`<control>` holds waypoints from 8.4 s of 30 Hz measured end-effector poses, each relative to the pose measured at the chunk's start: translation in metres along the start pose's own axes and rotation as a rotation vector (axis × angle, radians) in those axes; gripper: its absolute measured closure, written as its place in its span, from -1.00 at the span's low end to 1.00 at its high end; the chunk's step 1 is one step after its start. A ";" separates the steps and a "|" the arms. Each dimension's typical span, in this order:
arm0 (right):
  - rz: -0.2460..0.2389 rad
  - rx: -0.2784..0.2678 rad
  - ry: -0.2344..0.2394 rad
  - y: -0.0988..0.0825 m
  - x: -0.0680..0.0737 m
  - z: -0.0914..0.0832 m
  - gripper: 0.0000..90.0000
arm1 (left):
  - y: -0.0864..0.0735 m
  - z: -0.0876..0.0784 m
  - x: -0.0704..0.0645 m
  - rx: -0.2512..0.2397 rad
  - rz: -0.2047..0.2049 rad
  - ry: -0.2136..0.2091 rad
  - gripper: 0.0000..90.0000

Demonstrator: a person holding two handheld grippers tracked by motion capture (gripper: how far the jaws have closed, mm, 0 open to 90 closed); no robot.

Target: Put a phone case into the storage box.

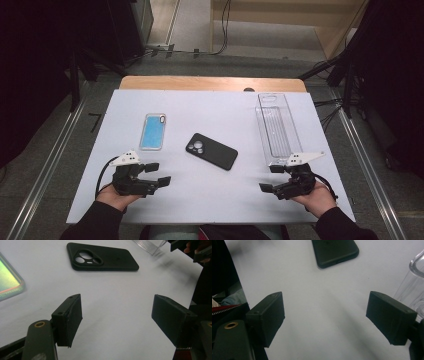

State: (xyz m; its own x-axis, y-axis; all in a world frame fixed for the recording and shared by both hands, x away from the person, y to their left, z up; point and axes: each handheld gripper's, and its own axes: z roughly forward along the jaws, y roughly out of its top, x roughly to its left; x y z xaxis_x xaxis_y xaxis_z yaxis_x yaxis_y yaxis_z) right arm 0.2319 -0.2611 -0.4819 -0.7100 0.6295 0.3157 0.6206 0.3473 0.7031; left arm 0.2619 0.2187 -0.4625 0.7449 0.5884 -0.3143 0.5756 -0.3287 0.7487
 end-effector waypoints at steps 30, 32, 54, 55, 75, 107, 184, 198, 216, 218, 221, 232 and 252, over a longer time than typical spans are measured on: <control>0.012 0.033 -0.012 0.002 0.001 0.003 -0.70 | 0.002 -0.002 0.001 0.050 0.004 -0.005 -0.44; 0.011 0.032 -0.014 0.002 0.002 0.003 -0.70 | 0.002 -0.001 0.001 0.047 0.005 -0.004 -0.44; 0.015 0.029 -0.011 0.002 0.002 0.002 -0.70 | 0.006 -0.004 0.001 0.055 -0.062 0.023 -0.44; 0.013 0.028 -0.012 0.001 0.002 0.002 -0.70 | 0.006 -0.005 0.001 0.054 -0.063 0.039 -0.44; 0.016 0.022 -0.019 0.001 0.001 0.000 -0.70 | 0.016 -0.004 0.008 0.034 -0.104 0.172 -1.00; 0.018 0.020 -0.015 0.001 0.001 -0.001 -0.70 | 0.053 0.010 0.031 -0.002 -0.159 0.335 -1.00; 0.012 0.011 -0.015 0.002 0.002 -0.001 -0.70 | 0.079 0.072 0.106 -0.001 -0.248 0.564 -1.00; 0.008 0.013 -0.020 0.002 0.002 -0.001 -0.70 | 0.065 0.081 0.110 0.022 -0.267 0.603 -1.00; 0.010 0.015 -0.020 0.002 0.003 -0.001 -0.70 | 0.057 0.091 0.104 0.054 -0.172 0.694 -0.86; 0.009 0.015 -0.021 0.002 0.003 -0.001 -0.70 | 0.056 0.091 0.103 0.053 -0.165 0.704 -0.80; 0.011 0.016 -0.019 0.002 0.003 -0.001 -0.70 | 0.055 0.090 0.102 0.033 -0.174 0.716 -0.69; 0.008 0.015 -0.017 0.002 0.003 -0.001 -0.70 | 0.055 0.088 0.103 0.025 -0.188 0.707 -0.65; 0.005 0.010 -0.015 0.002 0.004 -0.003 -0.70 | 0.077 0.065 0.093 -0.050 -0.207 0.598 -0.62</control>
State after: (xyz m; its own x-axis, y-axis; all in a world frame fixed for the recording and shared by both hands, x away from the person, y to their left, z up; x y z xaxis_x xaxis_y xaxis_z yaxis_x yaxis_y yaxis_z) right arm 0.2295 -0.2599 -0.4777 -0.7020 0.6416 0.3091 0.6271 0.3513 0.6952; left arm 0.3973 0.2004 -0.4720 0.2945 0.9517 -0.0865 0.6607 -0.1374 0.7380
